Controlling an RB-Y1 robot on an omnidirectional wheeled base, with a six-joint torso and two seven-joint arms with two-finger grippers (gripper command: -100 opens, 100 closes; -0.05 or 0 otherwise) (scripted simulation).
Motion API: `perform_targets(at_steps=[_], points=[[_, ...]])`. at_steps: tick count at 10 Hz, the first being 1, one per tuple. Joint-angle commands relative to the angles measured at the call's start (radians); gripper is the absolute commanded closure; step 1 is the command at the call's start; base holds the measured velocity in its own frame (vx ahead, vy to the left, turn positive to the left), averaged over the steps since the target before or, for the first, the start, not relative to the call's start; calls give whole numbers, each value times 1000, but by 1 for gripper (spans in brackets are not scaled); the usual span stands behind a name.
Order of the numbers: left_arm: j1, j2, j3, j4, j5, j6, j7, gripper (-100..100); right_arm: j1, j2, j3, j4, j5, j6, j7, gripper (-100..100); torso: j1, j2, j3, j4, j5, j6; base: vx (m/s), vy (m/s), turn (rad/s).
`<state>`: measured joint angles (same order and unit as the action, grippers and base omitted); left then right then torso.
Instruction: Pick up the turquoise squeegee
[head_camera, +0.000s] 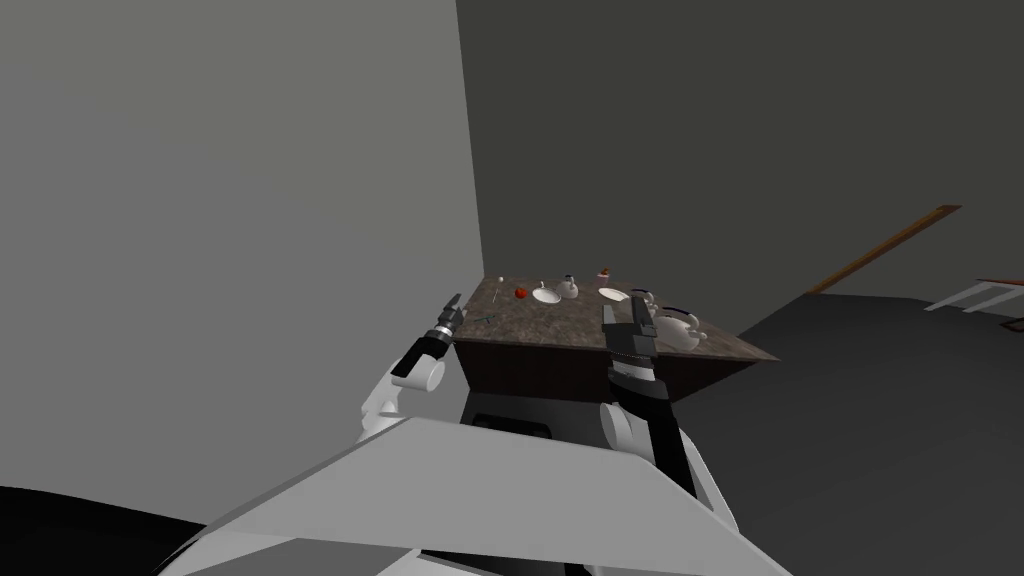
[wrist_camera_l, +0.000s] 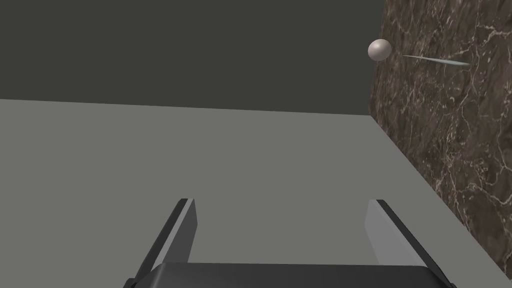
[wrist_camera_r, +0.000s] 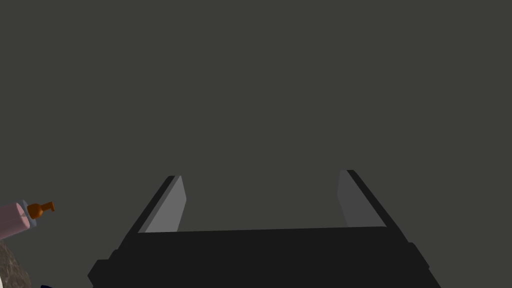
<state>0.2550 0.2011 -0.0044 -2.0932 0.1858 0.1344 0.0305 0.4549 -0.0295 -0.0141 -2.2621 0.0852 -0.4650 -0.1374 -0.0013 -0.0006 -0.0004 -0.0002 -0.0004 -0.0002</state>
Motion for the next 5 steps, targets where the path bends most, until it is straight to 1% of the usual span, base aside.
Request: perform_targets(at_steps=[1, 2, 3, 4, 5], points=[[-31, 19, 5, 22, 15, 50, 12, -100, 0, 0, 0, 0, 0, 0, 0, 0, 0, 0, 0, 0, 0, 0, 12, -24, -61], [-31, 19, 5, 22, 15, 77, 12, -100, 0, 0, 0, 0, 0, 0, 0, 0, 0, 0, 0, 0, 0, 0, 12, -21, -42], [-31, 19, 5, 22, 15, 92, 12, -100, 0, 0, 0, 0, 0, 0, 0, 0, 0, 0, 0, 0, 0, 0, 5, -10, 1], [-61, 36, 11, 46, 30, 127, 23, -100, 0, 0, 0, 0, 0, 0, 0, 0, 1, 0, 0, 0, 0, 0, 12, -17, -72], [-61, 36, 11, 46, 30, 156, 23, -100, 0, 0, 0, 0, 0, 0, 0, 0, 0, 0, 0, 0, 0, 0, 13, -17, -55]])
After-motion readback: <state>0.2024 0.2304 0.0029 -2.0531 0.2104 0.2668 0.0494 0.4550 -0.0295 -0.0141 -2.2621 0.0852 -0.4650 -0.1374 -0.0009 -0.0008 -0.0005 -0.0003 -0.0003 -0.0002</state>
